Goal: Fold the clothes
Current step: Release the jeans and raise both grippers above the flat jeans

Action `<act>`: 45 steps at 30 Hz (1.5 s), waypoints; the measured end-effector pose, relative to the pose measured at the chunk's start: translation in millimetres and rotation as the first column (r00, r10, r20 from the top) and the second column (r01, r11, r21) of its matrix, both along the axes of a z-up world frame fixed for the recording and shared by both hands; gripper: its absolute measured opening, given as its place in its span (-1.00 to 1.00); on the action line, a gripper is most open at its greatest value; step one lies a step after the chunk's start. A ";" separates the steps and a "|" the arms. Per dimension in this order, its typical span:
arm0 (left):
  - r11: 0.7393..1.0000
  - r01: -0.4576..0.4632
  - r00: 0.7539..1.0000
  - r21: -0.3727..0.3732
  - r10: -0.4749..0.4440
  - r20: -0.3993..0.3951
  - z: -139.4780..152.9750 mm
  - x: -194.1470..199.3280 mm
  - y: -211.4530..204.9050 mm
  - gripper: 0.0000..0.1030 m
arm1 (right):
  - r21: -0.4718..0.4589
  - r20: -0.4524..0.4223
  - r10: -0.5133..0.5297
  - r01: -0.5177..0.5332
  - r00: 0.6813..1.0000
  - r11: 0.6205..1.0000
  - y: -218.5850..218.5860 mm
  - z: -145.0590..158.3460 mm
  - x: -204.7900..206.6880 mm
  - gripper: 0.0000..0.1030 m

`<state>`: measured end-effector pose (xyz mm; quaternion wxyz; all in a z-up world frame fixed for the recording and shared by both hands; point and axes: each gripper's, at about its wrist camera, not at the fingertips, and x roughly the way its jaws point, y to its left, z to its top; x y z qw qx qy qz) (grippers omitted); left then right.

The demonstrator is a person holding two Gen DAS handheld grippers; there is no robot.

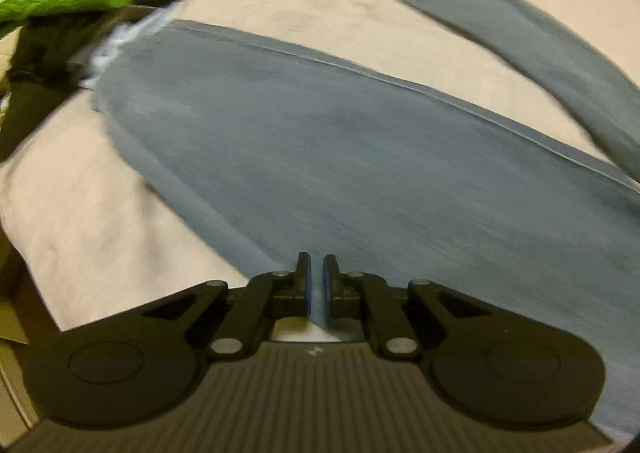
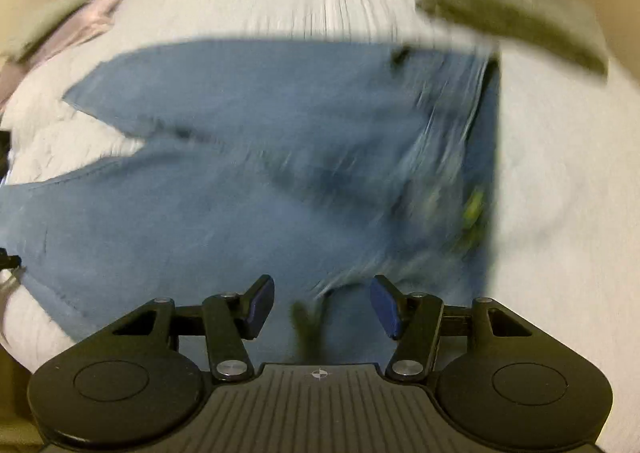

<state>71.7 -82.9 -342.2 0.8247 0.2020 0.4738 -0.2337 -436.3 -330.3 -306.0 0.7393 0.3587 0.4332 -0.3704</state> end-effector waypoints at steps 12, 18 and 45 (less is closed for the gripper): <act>0.984 0.139 0.986 0.109 -0.126 -0.112 52.4 93.9 23.7 -0.73 | 0.083 -0.259 -0.377 0.409 0.889 0.909 86.9 42.5 36.1 0.12; 0.940 0.338 0.927 0.048 -0.323 -0.189 105.6 41.7 -6.7 -0.54 | 0.047 -0.177 -0.411 0.425 0.894 0.904 95.5 105.7 40.4 0.78; 0.885 0.466 0.884 -0.007 -0.466 -0.015 233.7 -157.9 -2.1 -0.16 | -0.086 -0.062 -0.151 0.145 0.987 0.986 142.0 201.5 -15.3 0.98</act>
